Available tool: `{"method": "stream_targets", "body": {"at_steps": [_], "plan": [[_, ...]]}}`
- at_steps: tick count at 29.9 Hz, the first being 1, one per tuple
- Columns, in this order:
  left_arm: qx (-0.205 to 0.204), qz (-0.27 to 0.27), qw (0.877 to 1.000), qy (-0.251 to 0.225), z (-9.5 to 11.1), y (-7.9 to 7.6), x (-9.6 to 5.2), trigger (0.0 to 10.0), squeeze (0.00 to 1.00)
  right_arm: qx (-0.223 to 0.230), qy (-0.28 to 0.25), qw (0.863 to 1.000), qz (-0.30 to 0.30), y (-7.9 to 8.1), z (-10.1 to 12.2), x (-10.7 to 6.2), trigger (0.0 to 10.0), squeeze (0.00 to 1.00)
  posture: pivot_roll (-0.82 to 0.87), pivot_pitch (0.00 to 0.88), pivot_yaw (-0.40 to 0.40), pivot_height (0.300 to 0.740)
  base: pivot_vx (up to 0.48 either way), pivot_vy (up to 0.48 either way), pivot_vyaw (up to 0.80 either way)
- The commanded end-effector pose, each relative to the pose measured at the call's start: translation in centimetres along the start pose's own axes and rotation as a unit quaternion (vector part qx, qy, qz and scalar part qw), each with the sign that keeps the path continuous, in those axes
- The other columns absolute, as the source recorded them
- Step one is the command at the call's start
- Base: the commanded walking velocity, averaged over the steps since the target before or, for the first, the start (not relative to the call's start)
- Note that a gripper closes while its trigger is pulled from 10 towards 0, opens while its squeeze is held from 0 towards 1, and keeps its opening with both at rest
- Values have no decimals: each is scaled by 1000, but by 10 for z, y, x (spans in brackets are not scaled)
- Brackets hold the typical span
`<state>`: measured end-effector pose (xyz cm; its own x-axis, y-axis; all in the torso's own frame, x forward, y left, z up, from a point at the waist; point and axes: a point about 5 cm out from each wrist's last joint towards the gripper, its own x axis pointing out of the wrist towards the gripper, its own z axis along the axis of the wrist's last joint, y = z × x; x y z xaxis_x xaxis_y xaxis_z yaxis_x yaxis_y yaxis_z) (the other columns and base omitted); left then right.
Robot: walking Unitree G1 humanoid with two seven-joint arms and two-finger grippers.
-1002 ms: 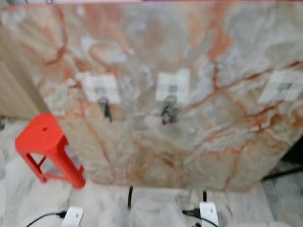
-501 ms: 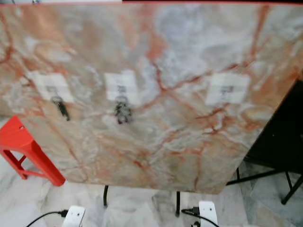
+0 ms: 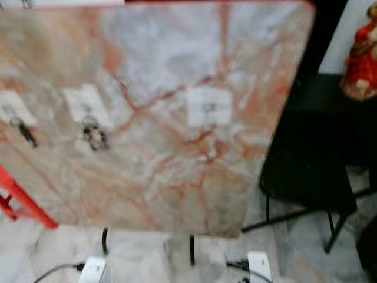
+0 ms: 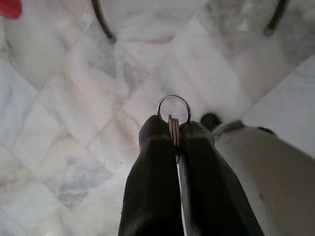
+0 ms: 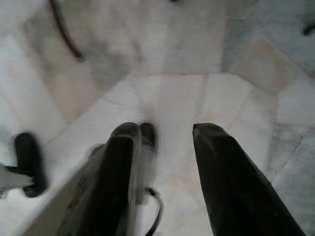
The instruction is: Hang keys on a hook
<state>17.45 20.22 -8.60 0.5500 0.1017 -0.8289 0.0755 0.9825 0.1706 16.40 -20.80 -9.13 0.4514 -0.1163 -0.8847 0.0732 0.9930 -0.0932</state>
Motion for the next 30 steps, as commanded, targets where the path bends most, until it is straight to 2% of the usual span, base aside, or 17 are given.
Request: {"method": "stream_targets", "body": {"at_steps": [1,20,24,26,30], "plan": [[11,-4,1000,10,-6,-2,-1,10000,0,-3,-3,1000,-1,-1,2,0,10000,0,-89,0,47,723,0,-480,0],[12,-5,1000,9,-7,-5,-1,10000,0,-12,-4,1000,1,-1,3,0,10000,0,-88,0,41,723,0,-480,0],[10,15,1000,-8,0,-1,0,10000,0,-12,-4,1000,1,-1,3,0,10000,0,-87,0,39,723,0,0,0],[6,37,998,-45,20,8,2,10000,0,-22,-8,1000,-1,-2,4,0,10000,0,-85,0,38,723,0,0,0],[1,47,996,-70,33,12,2,10000,0,-29,-13,999,-4,-3,6,0,10000,0,-84,0,38,723,0,0,247]]}}
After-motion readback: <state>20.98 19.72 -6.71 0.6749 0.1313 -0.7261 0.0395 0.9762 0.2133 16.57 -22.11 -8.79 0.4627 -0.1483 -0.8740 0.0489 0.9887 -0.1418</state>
